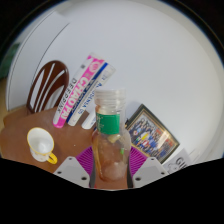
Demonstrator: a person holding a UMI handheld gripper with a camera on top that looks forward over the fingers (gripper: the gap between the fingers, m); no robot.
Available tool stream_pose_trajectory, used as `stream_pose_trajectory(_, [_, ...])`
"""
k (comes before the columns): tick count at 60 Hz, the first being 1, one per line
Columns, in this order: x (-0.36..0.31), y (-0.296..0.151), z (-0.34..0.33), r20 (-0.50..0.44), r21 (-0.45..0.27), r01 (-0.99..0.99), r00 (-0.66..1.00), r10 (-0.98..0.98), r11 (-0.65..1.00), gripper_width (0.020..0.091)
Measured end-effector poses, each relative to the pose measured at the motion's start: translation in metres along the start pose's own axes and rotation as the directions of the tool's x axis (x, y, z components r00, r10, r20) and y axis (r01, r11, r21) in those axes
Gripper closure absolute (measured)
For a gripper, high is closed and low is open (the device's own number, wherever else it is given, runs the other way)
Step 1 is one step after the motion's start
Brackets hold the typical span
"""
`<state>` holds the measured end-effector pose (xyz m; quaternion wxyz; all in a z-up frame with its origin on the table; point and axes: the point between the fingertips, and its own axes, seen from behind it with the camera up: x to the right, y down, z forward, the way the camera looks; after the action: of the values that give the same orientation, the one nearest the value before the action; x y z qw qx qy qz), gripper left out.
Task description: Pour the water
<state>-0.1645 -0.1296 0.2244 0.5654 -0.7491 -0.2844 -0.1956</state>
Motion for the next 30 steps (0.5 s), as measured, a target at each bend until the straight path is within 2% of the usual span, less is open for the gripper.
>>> stream_pose_trajectory(5, [0.013,0.022,0.007,0.069,-0.019,-0.219,0.973,0.220,0.976,0.0679])
stream_pose_trajectory(13, [0.010,0.072,0.021,0.114,-0.079,-0.444,0.885,0.451,0.892,0.0677])
stream_pose_trajectory(22, [-0.013,0.115,0.039,0.146,-0.109,-0.523,0.833,0.534,0.845,0.0675])
stream_pose_trajectory(30, [-0.040,0.132,0.047,0.187,-0.124,-0.559,0.799,0.572,0.820,0.0674])
